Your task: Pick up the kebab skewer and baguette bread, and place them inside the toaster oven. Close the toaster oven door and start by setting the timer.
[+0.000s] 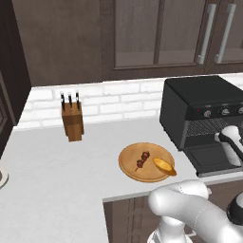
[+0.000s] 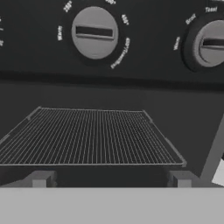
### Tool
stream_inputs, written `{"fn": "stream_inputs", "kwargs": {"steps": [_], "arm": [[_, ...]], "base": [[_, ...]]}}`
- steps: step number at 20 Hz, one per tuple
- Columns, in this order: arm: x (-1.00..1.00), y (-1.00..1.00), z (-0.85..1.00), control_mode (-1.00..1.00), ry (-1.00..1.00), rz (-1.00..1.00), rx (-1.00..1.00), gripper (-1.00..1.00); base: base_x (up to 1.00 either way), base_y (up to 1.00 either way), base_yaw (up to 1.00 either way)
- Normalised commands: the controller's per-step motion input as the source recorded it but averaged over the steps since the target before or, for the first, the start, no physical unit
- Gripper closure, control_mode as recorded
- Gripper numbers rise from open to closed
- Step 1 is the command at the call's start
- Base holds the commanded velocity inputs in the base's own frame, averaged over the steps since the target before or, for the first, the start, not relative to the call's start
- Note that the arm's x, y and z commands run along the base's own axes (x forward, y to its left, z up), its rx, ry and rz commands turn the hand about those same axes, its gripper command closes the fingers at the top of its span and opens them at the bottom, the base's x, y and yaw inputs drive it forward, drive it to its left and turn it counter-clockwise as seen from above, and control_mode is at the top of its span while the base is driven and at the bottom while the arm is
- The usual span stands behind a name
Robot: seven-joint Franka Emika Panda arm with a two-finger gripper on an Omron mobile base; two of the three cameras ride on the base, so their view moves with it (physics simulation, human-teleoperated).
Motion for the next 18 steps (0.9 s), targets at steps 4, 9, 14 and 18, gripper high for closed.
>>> {"fn": "stream_inputs", "kwargs": {"steps": [4,9,14,18], "arm": [[0.06,-0.05,-0.34,-1.0,0.0,0.0,0.0,-1.0],[0.1,-0.01,-0.12,-1.0,0.0,0.0,0.0,-1.0],[0.35,0.0,0.0,-1.0,0.0,0.0,0.0,-1.0],[0.3,0.0,0.0,-1.0,0.06,0.0,0.0,-1.0]], "base": [[0.0,0.0,0.0],[0.0,0.0,0.0],[0.0,0.0,0.0],[0.0,0.0,0.0]]}}
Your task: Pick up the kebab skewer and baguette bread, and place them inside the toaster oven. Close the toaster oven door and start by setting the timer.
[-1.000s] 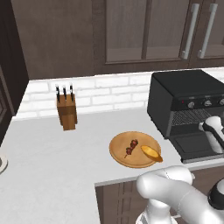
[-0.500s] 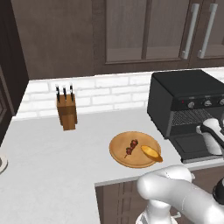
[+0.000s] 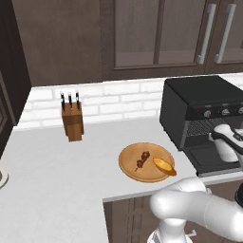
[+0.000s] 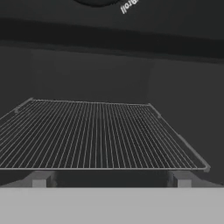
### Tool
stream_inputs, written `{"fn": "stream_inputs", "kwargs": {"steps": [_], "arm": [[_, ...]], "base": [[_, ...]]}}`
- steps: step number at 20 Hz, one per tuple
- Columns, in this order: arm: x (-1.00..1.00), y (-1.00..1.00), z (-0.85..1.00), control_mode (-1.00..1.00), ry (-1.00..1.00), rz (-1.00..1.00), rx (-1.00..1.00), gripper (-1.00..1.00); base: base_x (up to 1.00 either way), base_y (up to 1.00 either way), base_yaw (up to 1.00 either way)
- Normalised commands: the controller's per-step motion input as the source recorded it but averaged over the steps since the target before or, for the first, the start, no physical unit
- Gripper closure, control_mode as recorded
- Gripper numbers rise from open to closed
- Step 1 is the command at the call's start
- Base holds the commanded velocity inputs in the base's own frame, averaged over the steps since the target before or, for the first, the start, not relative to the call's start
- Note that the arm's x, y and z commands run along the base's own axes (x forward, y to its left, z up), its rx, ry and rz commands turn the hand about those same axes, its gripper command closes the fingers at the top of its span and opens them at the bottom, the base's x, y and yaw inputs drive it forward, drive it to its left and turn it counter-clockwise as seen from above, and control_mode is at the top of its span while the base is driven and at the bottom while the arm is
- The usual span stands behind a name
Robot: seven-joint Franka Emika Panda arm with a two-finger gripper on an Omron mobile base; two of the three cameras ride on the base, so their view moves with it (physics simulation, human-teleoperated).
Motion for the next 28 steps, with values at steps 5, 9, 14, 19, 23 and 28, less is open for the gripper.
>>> {"fn": "stream_inputs", "kwargs": {"steps": [5,9,14,19,23,28], "arm": [[0.31,0.0,-0.06,-1.0,0.06,0.03,0.0,-1.0],[0.42,0.0,-0.01,-1.0,0.0,0.0,0.02,-1.0],[0.24,0.0,-0.04,-1.0,0.0,0.0,0.03,-1.0],[0.11,0.0,-0.28,-1.0,0.0,0.0,0.0,-1.0],[0.18,0.0,-0.03,-1.0,0.0,0.0,0.0,-1.0],[0.27,0.0,0.0,-1.0,0.0,0.0,0.0,-1.0]], "base": [[0.0,0.0,0.0],[0.0,0.0,0.0],[0.0,0.0,0.0],[0.0,0.0,0.0],[0.0,0.0,0.0],[0.0,0.0,0.0]]}}
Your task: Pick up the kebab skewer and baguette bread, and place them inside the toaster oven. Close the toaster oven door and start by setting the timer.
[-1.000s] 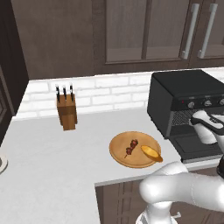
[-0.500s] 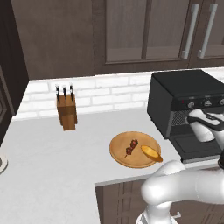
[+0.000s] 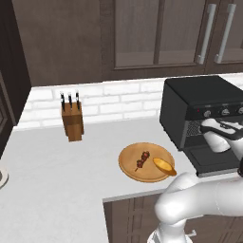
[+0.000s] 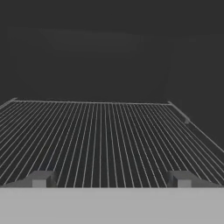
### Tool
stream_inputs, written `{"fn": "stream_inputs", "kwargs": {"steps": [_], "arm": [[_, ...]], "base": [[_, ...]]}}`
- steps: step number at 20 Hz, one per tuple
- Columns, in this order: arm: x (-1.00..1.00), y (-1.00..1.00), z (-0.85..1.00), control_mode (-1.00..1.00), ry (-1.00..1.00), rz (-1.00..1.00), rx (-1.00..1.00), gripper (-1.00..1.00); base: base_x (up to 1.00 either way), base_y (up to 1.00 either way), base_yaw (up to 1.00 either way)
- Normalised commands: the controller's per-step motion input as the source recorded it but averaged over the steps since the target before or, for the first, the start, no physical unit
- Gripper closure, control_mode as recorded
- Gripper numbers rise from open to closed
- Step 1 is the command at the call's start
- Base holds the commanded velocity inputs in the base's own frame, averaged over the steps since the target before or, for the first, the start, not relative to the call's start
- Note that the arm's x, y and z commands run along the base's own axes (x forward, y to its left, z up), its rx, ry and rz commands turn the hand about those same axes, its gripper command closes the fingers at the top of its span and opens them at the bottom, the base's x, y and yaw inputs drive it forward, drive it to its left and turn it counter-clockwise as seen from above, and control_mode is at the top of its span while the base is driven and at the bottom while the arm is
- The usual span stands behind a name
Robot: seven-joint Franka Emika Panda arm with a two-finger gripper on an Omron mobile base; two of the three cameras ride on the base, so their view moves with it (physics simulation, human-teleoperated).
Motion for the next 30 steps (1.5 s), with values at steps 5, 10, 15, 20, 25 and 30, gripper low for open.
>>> {"fn": "stream_inputs", "kwargs": {"steps": [5,10,15,20,25,30], "arm": [[0.21,0.0,0.0,-1.0,0.0,0.0,0.0,-1.0],[0.05,0.0,-0.21,-1.0,0.01,0.0,0.0,-1.0],[0.0,0.0,-0.27,-1.0,0.01,0.0,0.0,-1.0],[0.0,0.0,-0.25,-1.0,0.0,0.0,0.0,-1.0],[-0.14,-0.14,-0.47,-1.0,0.0,0.0,0.0,-1.0],[-0.54,-0.31,-0.61,-1.0,0.01,0.0,0.0,-1.0]], "base": [[0.0,0.0,0.0],[0.0,0.0,0.0],[0.0,0.0,0.0],[0.0,0.0,0.0],[0.0,0.0,0.0],[0.0,0.0,0.0]]}}
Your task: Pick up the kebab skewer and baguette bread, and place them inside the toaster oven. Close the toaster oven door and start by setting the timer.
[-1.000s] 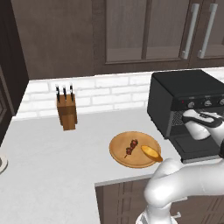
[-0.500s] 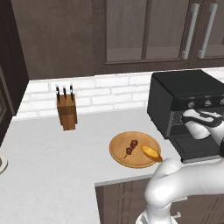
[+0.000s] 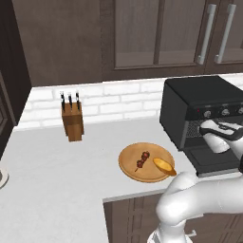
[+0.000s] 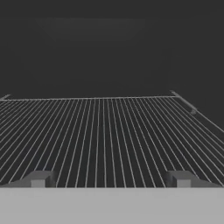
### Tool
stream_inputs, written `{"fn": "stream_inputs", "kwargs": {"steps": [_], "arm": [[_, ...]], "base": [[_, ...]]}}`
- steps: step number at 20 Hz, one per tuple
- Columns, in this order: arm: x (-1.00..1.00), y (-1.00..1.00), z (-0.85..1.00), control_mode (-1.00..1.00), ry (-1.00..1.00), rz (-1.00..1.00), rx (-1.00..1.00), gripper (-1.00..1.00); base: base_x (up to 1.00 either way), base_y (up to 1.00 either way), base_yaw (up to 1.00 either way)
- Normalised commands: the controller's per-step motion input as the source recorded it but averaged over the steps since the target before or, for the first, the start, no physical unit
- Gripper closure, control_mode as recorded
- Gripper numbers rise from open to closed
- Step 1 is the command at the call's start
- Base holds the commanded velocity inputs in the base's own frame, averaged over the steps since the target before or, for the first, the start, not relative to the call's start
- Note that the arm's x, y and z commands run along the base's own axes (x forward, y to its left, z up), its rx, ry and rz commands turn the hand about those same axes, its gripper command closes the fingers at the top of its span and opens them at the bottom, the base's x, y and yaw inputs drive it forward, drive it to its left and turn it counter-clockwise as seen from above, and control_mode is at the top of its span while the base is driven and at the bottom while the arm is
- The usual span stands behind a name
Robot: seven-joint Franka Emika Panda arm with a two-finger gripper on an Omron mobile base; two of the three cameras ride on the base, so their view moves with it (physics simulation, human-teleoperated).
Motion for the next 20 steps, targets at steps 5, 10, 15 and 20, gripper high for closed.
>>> {"fn": "stream_inputs", "kwargs": {"steps": [5,10,15,20], "arm": [[-0.67,-0.31,-0.62,-1.0,0.06,0.0,0.0,-1.0],[-0.68,-0.3,-0.64,-1.0,0.08,0.0,0.0,-1.0],[-0.66,-0.28,-0.66,-1.0,0.11,0.0,0.0,-1.0],[-0.67,-0.35,-0.71,-1.0,0.13,0.0,0.0,-1.0]], "base": [[0.0,0.0,0.0],[0.0,0.0,0.0],[0.0,0.0,0.0],[0.0,0.0,0.0]]}}
